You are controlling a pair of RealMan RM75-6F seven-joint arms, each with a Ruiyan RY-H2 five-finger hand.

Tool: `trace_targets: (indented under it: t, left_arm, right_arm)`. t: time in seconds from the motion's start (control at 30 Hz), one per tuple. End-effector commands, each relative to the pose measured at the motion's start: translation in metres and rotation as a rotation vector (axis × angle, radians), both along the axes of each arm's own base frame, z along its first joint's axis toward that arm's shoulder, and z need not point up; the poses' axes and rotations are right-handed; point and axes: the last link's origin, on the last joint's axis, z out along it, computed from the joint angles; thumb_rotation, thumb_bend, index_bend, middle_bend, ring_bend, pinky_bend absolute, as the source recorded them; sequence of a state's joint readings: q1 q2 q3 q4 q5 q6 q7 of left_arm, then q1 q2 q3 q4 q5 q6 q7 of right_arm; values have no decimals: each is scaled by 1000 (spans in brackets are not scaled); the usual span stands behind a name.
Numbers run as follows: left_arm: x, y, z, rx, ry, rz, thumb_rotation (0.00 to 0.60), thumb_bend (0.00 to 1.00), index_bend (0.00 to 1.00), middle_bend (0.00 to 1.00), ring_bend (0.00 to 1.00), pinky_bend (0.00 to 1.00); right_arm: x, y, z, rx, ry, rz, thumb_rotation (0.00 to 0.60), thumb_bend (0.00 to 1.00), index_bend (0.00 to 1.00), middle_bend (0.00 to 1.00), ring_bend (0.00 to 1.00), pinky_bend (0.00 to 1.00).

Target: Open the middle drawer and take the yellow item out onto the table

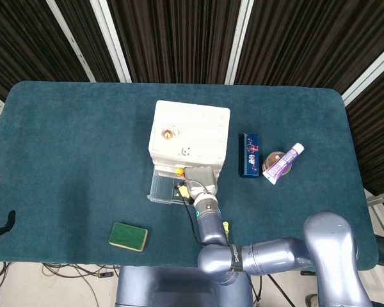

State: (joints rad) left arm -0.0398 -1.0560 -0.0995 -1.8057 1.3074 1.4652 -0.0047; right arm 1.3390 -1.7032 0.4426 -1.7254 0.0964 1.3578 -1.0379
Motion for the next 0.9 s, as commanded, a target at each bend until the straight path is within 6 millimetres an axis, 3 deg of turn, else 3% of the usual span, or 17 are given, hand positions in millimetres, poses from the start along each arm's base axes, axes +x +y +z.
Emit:
trace_targets:
  t: [0.03, 0.9]
  left_arm:
    - [0, 0, 0, 0, -2, 1, 600, 403, 20, 0, 0, 0]
    - [0, -1, 0, -18, 2, 11, 600, 403, 22, 0, 0, 0]
  right_arm:
    - [2, -2, -4, 25, 17, 12, 600, 77, 348, 1000, 1000, 1000]
    - [6, -17, -11, 79, 47, -34, 600, 11, 378, 1000, 1000, 1000]
